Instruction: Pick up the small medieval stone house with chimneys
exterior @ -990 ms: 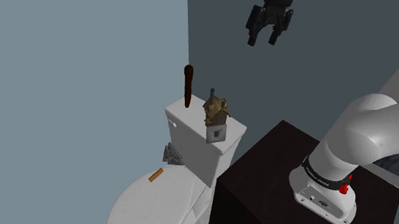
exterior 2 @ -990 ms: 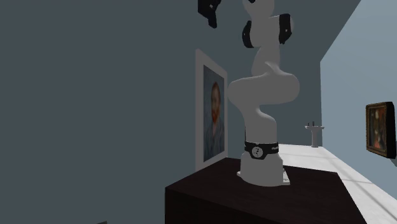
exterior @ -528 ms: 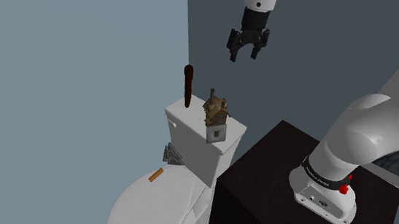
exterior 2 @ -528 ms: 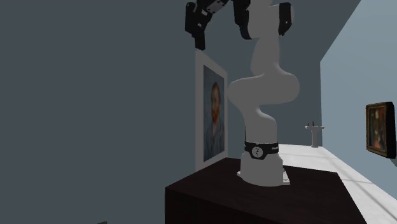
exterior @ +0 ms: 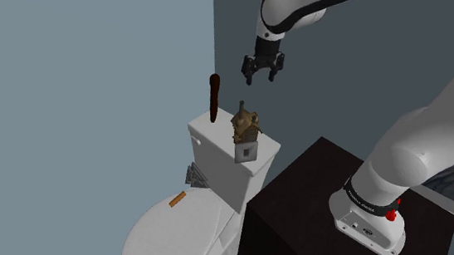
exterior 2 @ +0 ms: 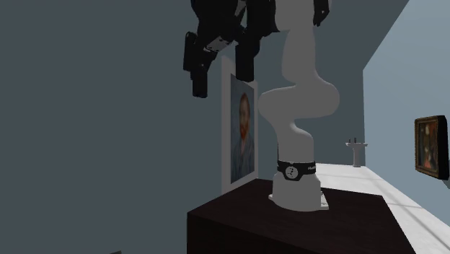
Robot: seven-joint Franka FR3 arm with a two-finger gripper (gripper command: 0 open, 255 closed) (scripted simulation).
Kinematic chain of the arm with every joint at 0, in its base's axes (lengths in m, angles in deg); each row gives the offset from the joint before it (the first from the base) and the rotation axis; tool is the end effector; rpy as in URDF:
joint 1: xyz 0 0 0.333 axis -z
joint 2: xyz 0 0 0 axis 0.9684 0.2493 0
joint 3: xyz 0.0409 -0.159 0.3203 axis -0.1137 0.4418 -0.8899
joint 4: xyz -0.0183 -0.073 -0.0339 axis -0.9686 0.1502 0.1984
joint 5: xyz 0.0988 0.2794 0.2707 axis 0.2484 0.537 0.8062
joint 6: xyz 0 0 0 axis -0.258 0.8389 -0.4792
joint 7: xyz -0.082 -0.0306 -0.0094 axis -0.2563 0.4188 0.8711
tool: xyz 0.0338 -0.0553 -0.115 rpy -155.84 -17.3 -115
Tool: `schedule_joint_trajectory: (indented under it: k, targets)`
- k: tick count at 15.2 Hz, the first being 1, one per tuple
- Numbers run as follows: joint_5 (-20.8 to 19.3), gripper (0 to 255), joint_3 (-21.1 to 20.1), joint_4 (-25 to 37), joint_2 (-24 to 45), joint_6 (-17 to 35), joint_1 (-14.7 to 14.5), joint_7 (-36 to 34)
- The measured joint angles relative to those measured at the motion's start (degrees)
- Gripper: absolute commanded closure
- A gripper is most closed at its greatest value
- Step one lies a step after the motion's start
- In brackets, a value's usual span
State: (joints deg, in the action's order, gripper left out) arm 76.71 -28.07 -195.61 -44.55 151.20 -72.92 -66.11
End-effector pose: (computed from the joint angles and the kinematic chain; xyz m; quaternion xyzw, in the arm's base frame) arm 0.4481 0.0015 0.4558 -0.9871 0.1581 -0.0163 0.0193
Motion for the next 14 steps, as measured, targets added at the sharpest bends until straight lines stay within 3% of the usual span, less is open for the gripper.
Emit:
schedule_joint_trajectory:
  k: [8,14]
  targets:
    - [-4.6,0,-0.7,4.9,16.6,11.4,1.3,-5.1]
    - [-8.7,0,0.3,11.6,29.2,16.8,1.4,-9.5]
